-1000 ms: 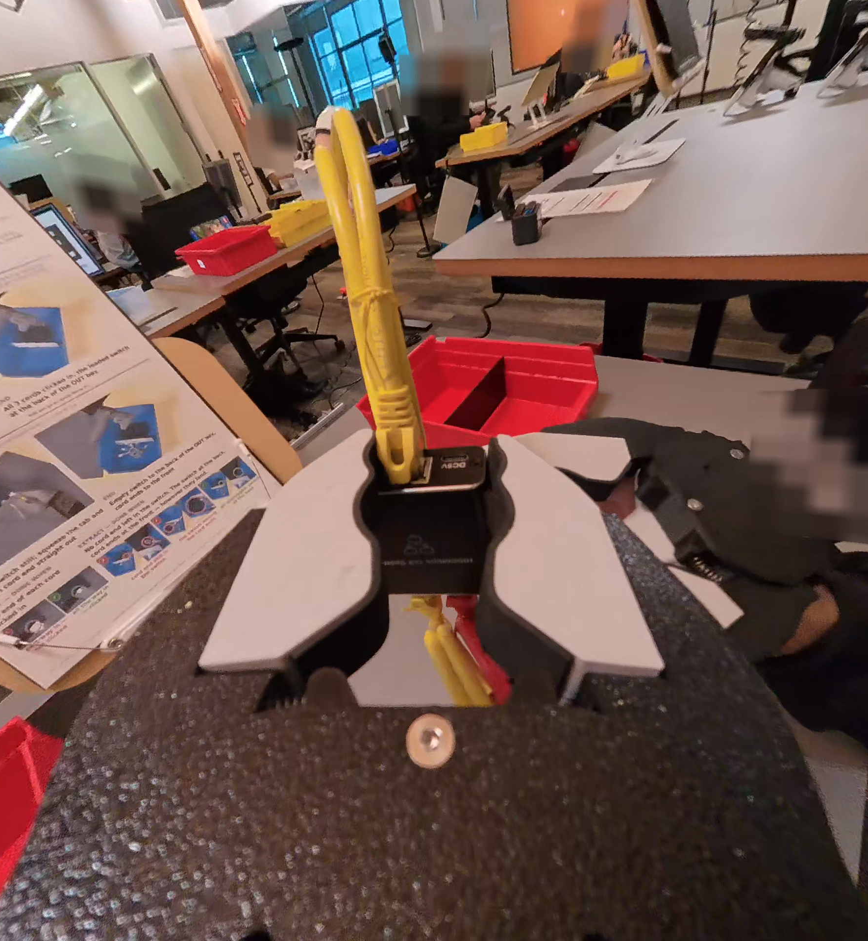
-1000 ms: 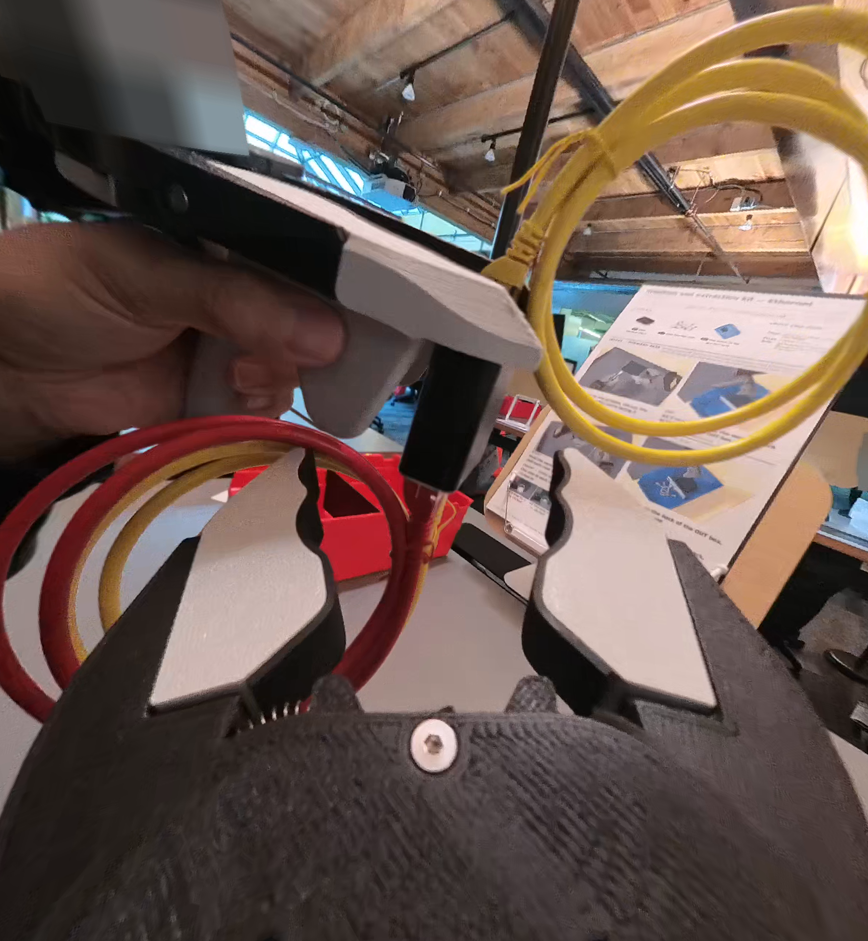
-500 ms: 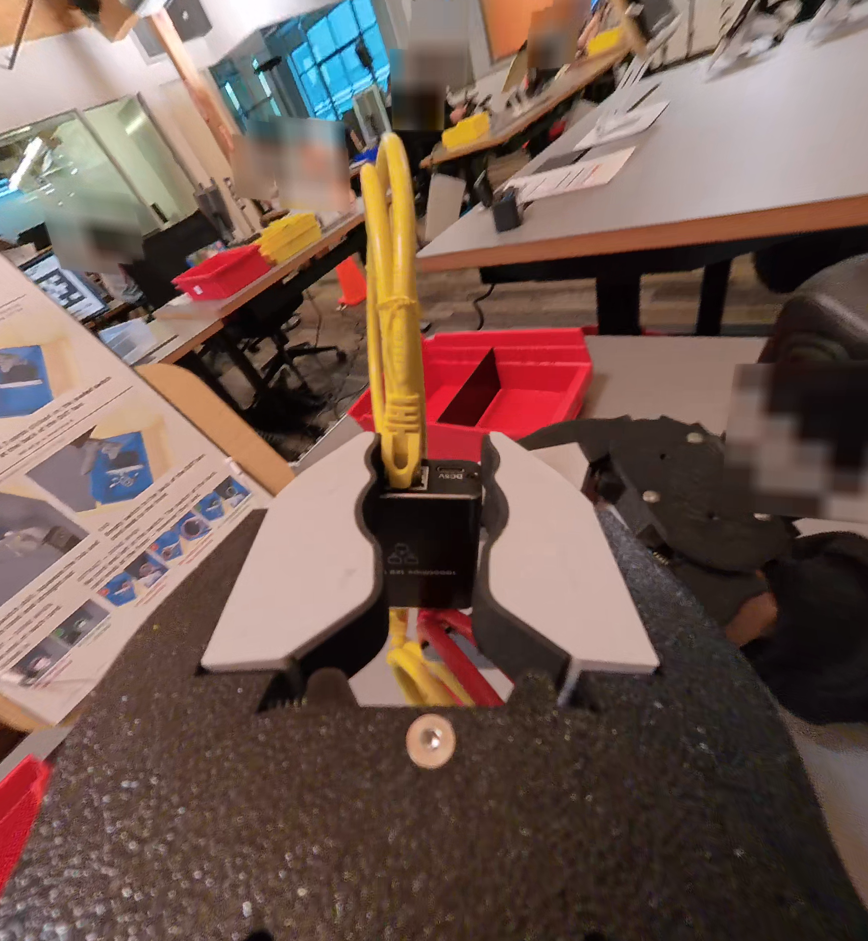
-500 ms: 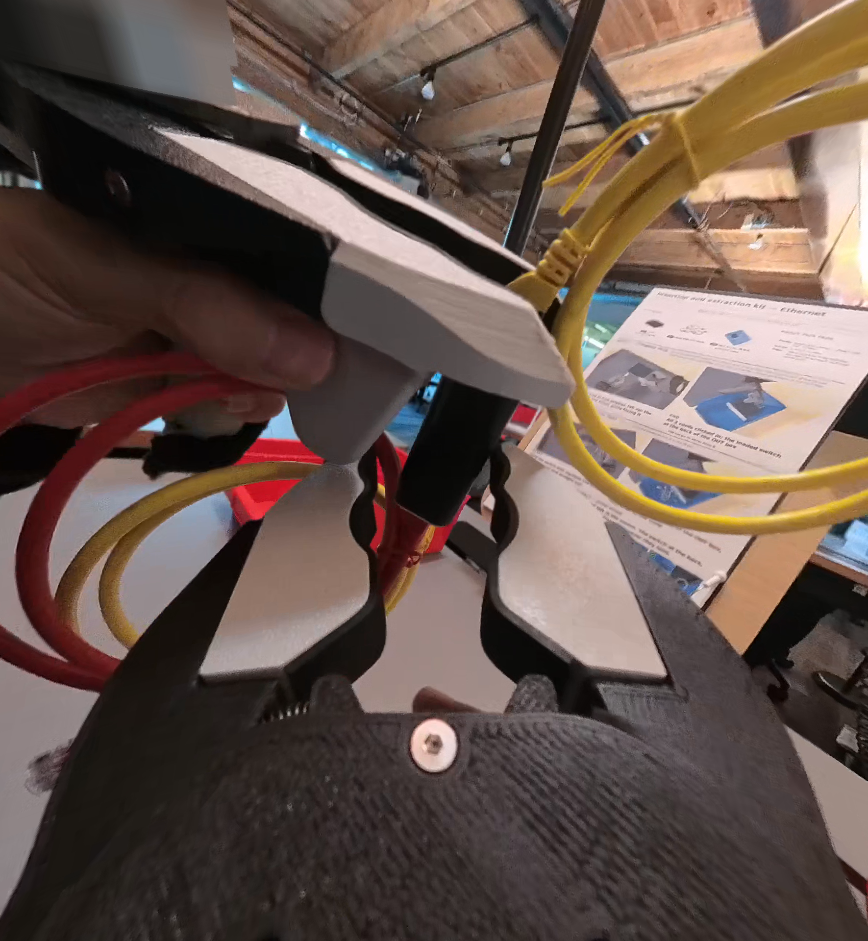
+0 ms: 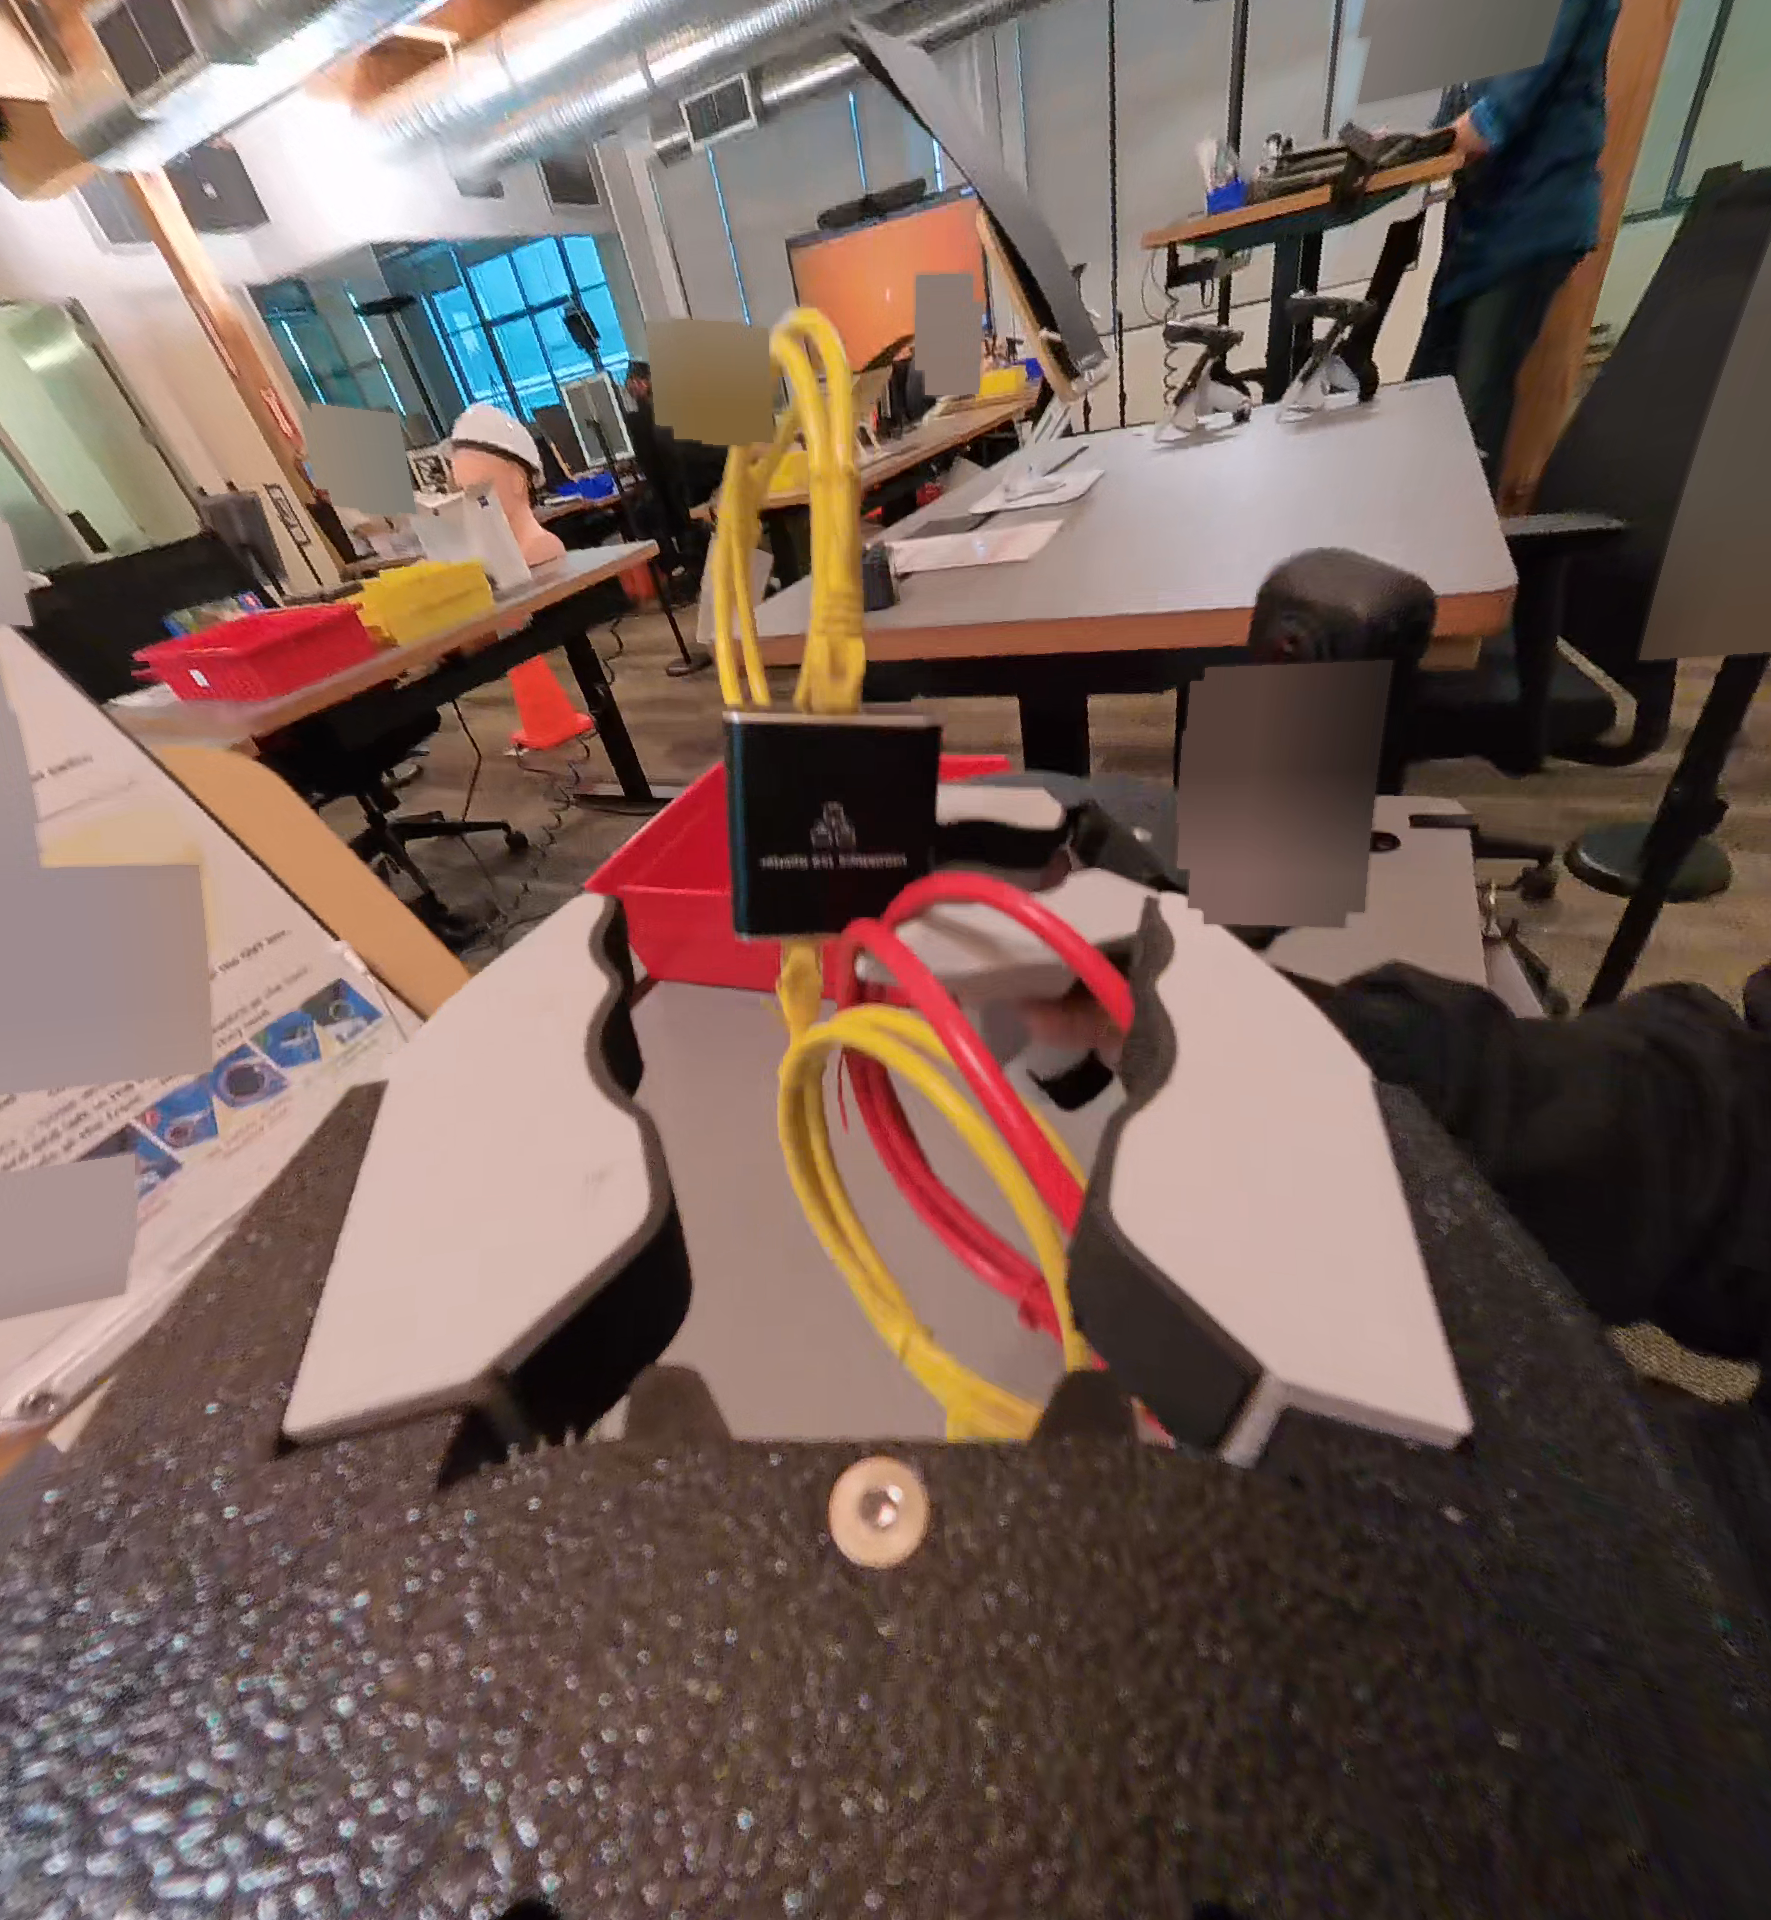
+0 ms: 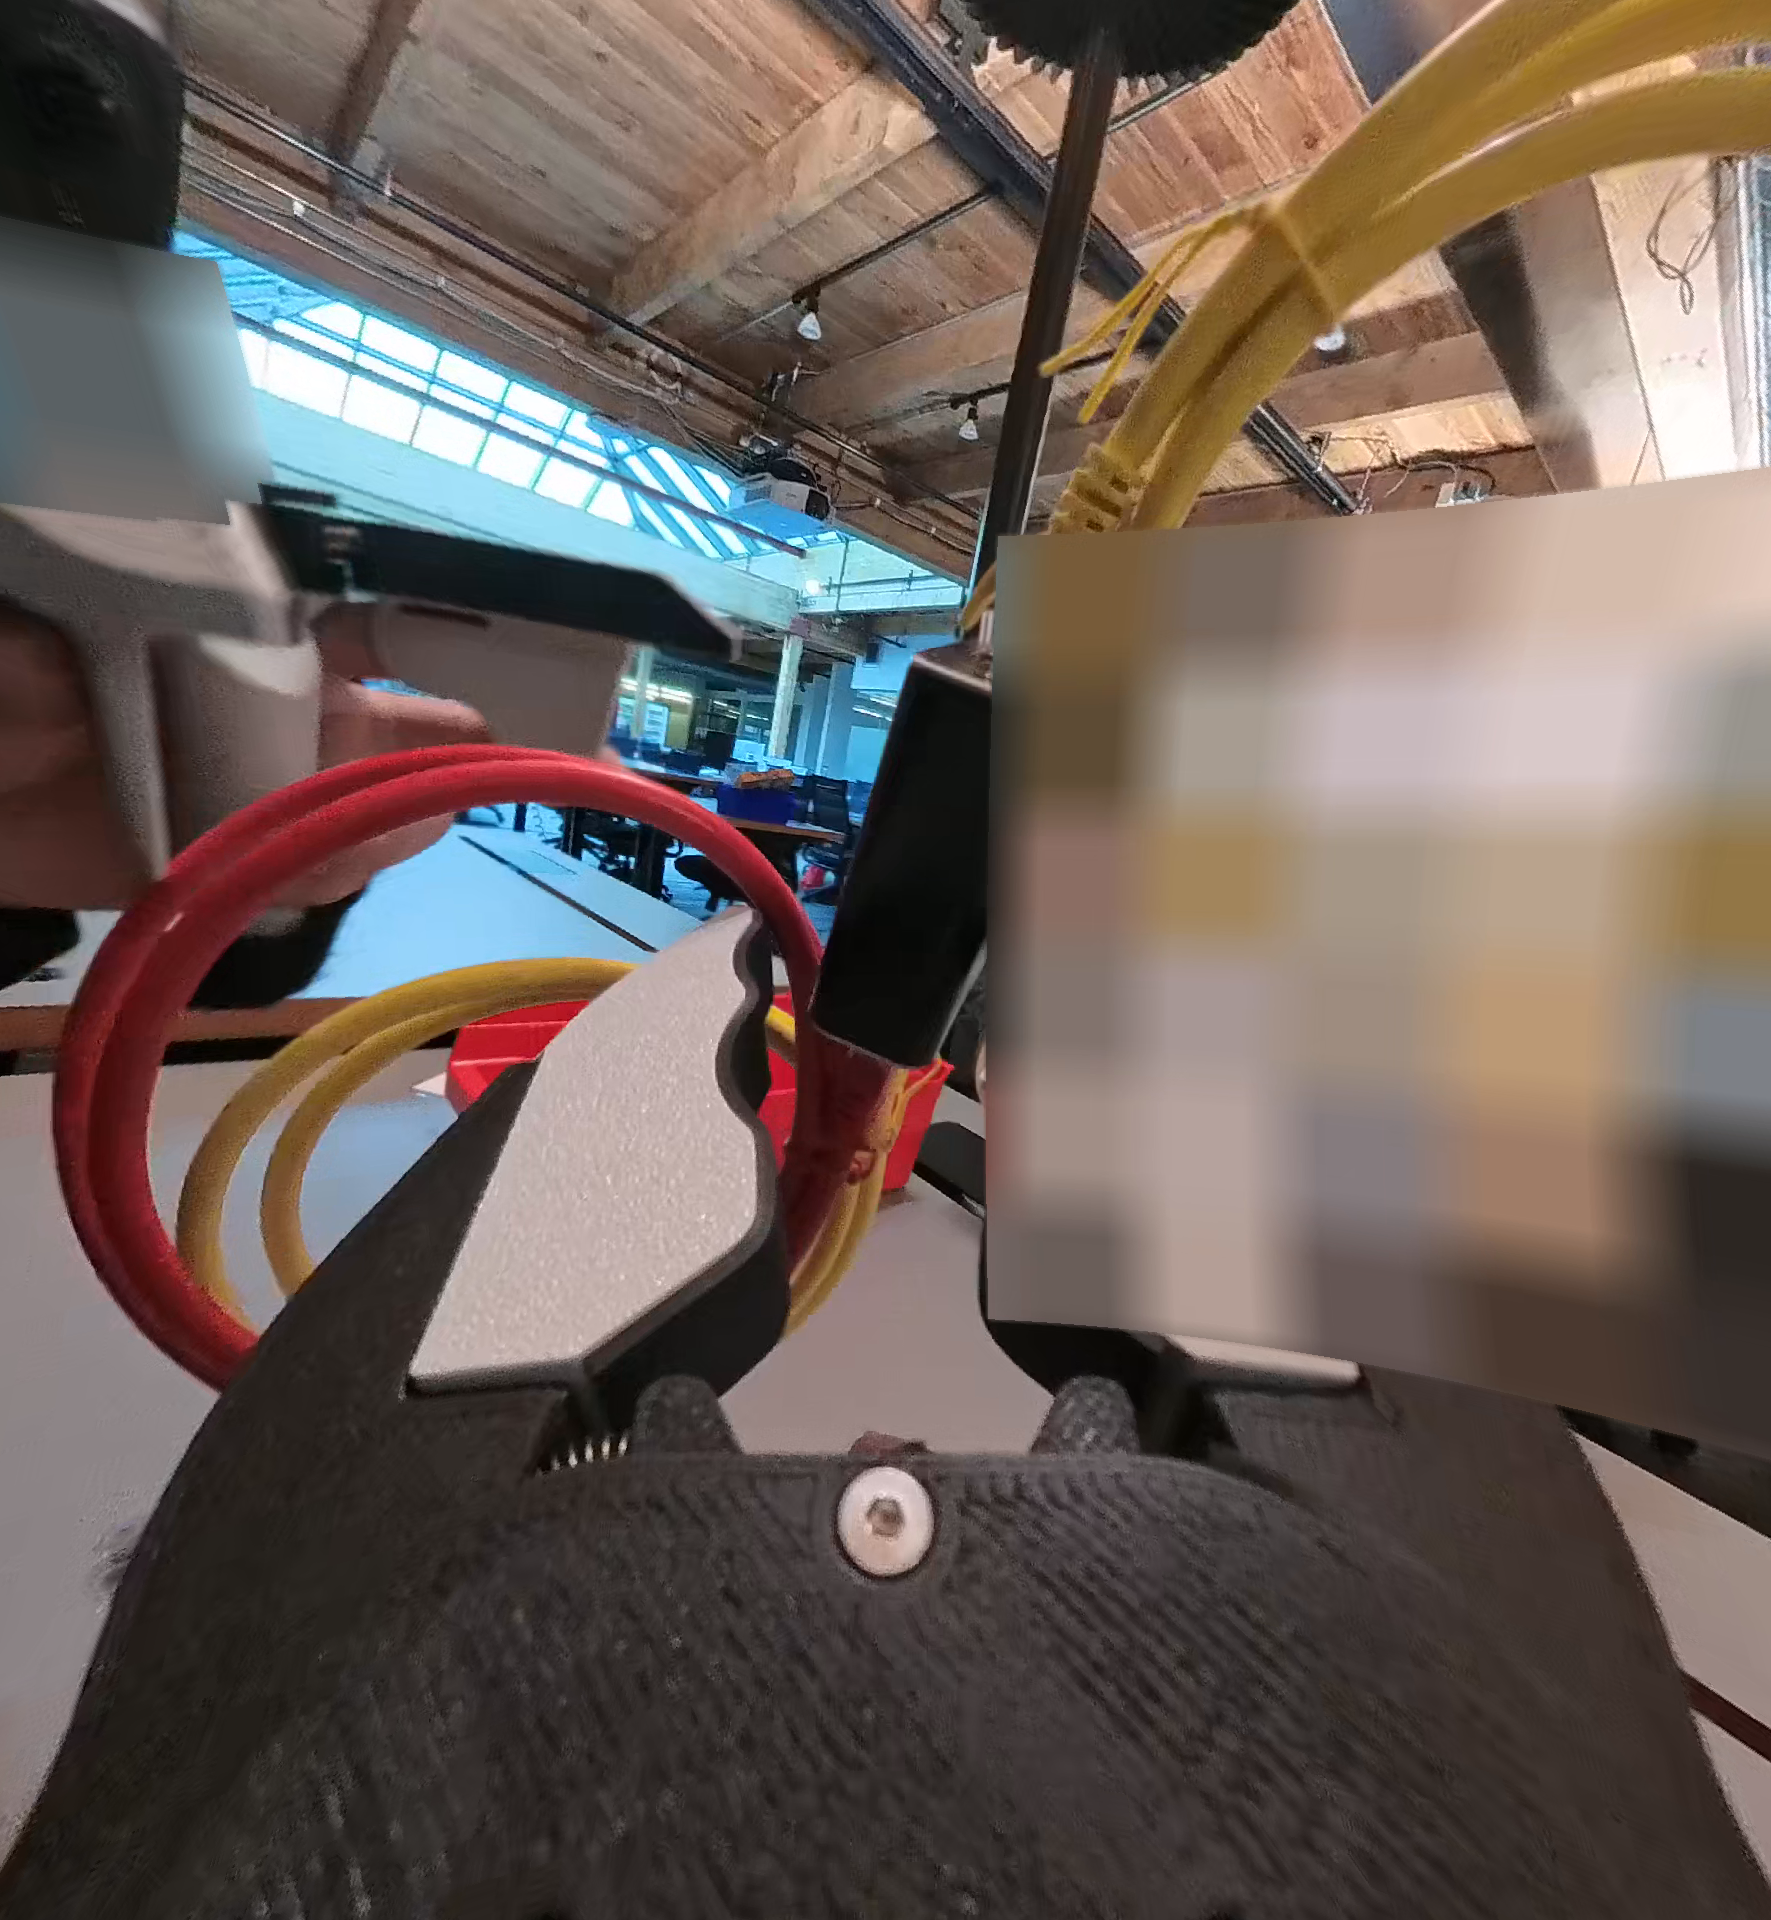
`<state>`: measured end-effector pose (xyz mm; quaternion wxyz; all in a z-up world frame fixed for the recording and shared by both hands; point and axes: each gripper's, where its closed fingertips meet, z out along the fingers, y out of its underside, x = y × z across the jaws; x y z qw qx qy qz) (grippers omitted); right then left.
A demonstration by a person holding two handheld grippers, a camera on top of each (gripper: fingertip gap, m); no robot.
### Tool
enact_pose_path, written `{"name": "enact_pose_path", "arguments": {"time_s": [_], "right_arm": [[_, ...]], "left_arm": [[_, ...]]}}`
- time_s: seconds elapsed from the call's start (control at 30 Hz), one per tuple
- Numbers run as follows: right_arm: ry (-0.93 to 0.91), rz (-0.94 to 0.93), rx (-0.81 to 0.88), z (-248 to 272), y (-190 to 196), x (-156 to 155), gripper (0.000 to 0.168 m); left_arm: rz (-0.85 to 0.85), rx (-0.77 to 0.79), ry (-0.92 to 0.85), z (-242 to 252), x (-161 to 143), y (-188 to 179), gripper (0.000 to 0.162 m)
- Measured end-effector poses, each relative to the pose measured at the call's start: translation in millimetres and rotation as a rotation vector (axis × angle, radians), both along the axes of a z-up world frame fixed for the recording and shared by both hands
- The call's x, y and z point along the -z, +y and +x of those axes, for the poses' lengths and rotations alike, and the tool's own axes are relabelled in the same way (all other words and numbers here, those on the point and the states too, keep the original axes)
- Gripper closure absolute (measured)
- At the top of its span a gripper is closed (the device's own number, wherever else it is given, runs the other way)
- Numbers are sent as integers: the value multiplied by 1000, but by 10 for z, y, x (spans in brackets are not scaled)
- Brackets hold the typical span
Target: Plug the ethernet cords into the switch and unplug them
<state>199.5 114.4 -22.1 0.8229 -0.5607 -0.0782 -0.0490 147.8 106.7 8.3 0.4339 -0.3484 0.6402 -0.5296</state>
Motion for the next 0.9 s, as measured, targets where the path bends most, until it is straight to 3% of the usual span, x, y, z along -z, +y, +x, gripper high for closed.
{"name": "enact_pose_path", "arguments": {"time_s": [0.13,0.23,0.3,0.37,0.53,0.7,0.9], "right_arm": [[88,38,-53,42,-46,-41,129],[154,58,-129,-3,-64,-74,129],[231,95,-195,-47,-102,-149,129],[275,123,-235,-68,-140,-195,129],[242,133,-222,-163,-129,-213,128],[244,123,-151,-147,-103,-196,128],[224,0,-256,-235,-55,-110,126]], "left_arm": [[12,0,-45,-170,74,57,74],[24,-75,-5,-136,191,167,93],[76,-122,35,-71,308,209,82],[76,-163,10,-31,316,244,91],[213,-137,94,156,580,27,79],[397,-168,38,325,536,-34,62],[502,-99,24,288,558,-73,71]]}}
